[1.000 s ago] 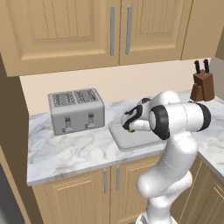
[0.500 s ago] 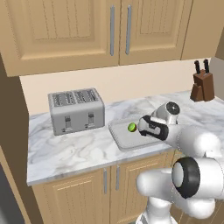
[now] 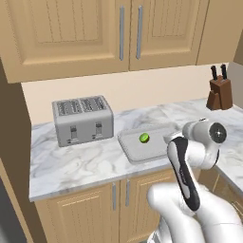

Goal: Pick the kiwi and pear from the fridge and place them inside the tupperware on the counter.

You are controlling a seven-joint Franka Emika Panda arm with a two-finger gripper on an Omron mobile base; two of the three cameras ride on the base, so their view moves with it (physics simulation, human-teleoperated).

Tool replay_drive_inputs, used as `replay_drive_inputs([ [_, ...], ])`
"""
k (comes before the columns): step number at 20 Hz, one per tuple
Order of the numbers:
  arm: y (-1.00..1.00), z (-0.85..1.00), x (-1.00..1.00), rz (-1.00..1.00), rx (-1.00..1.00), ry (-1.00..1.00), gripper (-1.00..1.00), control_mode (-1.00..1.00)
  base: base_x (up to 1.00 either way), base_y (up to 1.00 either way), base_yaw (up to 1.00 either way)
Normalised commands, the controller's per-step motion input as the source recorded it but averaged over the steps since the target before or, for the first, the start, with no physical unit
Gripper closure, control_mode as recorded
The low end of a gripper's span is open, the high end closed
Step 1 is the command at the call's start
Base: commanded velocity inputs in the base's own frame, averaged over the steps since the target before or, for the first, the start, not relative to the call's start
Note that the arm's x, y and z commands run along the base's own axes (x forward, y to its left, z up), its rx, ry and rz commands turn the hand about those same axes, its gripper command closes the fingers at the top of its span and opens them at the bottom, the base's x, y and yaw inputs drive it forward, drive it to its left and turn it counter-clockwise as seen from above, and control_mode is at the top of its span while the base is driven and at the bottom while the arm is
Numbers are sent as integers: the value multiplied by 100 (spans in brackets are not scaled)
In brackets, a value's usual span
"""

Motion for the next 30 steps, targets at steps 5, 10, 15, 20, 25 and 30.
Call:
replay_drive_inputs([
  [5, 0, 100, -78, 1, 0, 2, -100, -100, 0, 0, 0],
  [10, 0, 100, -63, 0, -2, 18, -100, -100, 0, 0, 0],
  [15, 4, 52, -45, 10, -7, 22, -100, -100, 0, 0, 0],
  [20, 18, 1, -60, 16, -10, 5, -100, -100, 0, 0, 0],
  [25, 8, -1, -52, 9, -7, 0, -100, -100, 0, 0, 0],
  [30, 15, -33, -73, 1, -14, 1, -100, -100, 0, 0, 0],
])
